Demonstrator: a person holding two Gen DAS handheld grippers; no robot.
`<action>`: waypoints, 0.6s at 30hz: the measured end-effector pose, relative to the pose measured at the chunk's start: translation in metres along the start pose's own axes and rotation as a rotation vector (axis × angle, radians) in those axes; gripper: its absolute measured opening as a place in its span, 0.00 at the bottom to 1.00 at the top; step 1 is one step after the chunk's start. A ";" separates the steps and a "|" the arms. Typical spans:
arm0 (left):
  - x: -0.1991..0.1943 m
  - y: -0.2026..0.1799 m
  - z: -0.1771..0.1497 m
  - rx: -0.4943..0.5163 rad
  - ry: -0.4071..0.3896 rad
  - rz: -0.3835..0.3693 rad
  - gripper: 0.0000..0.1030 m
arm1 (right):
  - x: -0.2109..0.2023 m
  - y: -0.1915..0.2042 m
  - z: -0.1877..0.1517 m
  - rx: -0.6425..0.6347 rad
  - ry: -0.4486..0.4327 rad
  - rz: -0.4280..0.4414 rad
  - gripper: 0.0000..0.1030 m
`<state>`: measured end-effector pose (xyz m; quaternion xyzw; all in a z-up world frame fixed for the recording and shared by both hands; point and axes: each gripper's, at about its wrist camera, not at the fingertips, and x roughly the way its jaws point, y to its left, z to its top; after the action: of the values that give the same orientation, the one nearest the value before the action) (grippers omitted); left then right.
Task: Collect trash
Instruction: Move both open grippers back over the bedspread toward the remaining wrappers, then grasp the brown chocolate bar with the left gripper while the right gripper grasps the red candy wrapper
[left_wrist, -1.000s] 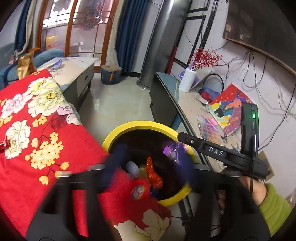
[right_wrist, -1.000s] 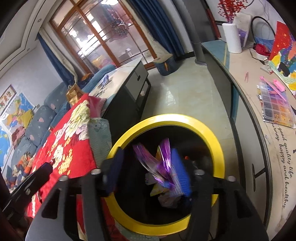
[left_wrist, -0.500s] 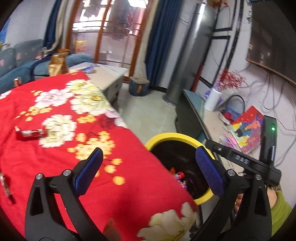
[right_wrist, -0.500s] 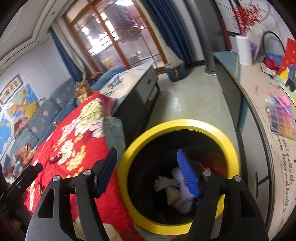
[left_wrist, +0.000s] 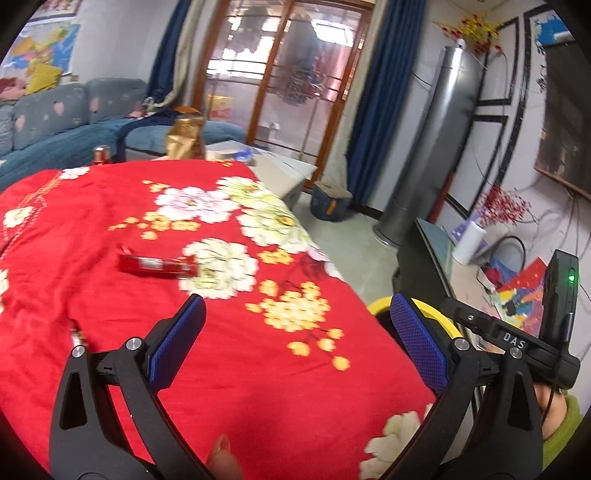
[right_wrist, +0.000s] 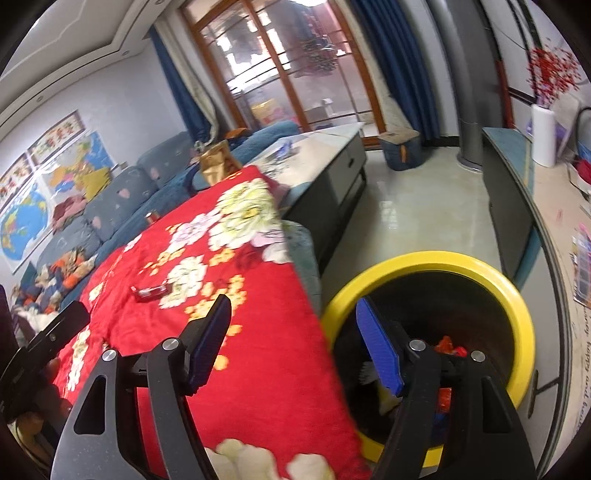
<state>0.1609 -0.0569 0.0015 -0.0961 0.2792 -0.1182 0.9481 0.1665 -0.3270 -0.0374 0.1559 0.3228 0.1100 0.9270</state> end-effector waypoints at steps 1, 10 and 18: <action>-0.003 0.006 0.001 -0.010 -0.006 0.011 0.89 | 0.002 0.006 0.000 -0.008 0.003 0.008 0.66; -0.025 0.053 0.003 -0.066 -0.041 0.098 0.89 | 0.024 0.060 0.005 -0.099 0.035 0.087 0.66; -0.041 0.089 -0.001 -0.119 -0.048 0.166 0.89 | 0.047 0.111 0.006 -0.180 0.071 0.156 0.66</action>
<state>0.1419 0.0393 -0.0008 -0.1314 0.2701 -0.0203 0.9536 0.1956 -0.2111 -0.0195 0.0928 0.3310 0.2156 0.9140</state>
